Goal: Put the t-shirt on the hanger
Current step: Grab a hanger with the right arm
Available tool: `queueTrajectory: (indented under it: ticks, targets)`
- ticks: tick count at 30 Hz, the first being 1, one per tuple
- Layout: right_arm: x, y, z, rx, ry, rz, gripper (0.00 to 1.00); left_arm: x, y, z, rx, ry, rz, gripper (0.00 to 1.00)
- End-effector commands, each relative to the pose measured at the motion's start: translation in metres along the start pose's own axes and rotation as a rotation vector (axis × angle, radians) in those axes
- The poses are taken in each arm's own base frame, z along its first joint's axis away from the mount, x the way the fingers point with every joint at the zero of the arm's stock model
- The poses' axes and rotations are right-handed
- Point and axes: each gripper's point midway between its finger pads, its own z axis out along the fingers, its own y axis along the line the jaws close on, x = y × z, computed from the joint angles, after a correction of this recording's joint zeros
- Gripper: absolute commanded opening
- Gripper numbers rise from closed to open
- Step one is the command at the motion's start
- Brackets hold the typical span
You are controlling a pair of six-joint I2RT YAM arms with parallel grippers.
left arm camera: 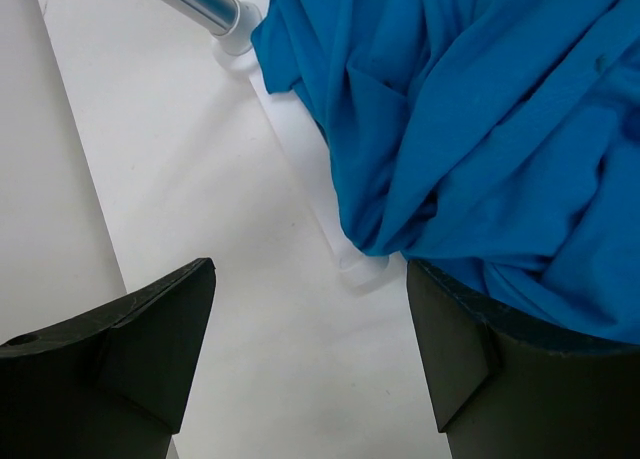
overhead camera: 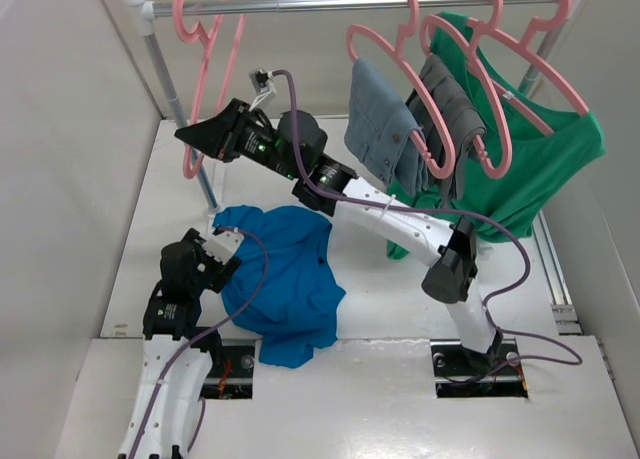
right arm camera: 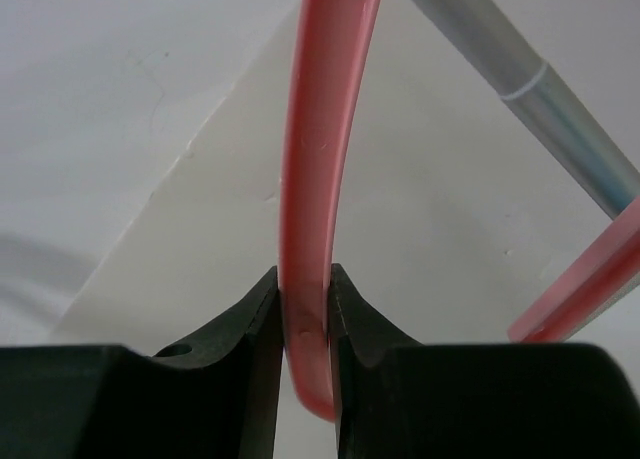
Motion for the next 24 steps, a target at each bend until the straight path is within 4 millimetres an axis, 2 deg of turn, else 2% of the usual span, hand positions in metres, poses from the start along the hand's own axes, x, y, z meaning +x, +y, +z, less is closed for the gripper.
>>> queueTrajectory:
  ticks: [1,2,3,5,6,8,10,15,18,19,20,24]
  targets:
    - [-0.043,0.077,-0.025,-0.284,-0.005,-0.138,0.0,-0.013,0.006,-0.001,-0.033,-0.07,-0.025,0.75]
    - [-0.033,0.082,-0.031,-0.336,0.065,-0.153,0.0,-0.016,0.005,-0.002,-0.029,-0.088,-0.024,0.75]
    - [-0.033,0.085,-0.034,-0.37,0.084,-0.167,0.0,-0.024,0.008,-0.006,-0.04,-0.121,-0.02,0.75]
    - [-0.022,0.075,-0.039,-0.39,0.151,-0.184,0.0,-0.036,0.01,-0.013,-0.055,-0.192,-0.012,0.75]
    - [-0.019,0.074,-0.047,-0.415,0.193,-0.21,0.0,-0.05,0.011,-0.018,-0.05,-0.252,-0.003,0.75]
    - [-0.01,0.061,-0.058,-0.399,0.238,-0.238,0.0,-0.068,0.014,-0.031,-0.064,-0.345,0.023,0.75]
    - [-0.01,0.047,-0.07,-0.388,0.272,-0.273,0.0,-0.091,0.016,-0.047,-0.061,-0.448,0.074,0.75]
    - [0.006,0.011,-0.118,-0.328,0.37,-0.326,0.0,-0.122,0.012,-0.074,-0.036,-0.595,0.146,0.75]
    - [0.011,-0.007,-0.14,-0.287,0.414,-0.343,0.0,-0.128,-0.008,-0.08,0.079,-0.631,0.194,0.75]
    - [0.015,-0.006,-0.145,-0.299,0.429,-0.35,0.0,-0.126,-0.016,-0.078,0.116,-0.63,0.246,0.75]
    - [0.014,-0.007,-0.151,-0.307,0.441,-0.349,0.0,-0.123,-0.034,-0.082,0.212,-0.638,0.275,0.75]
    - [0.019,-0.021,-0.179,-0.316,0.524,-0.36,0.0,-0.117,-0.064,-0.09,0.37,-0.672,0.395,0.75]
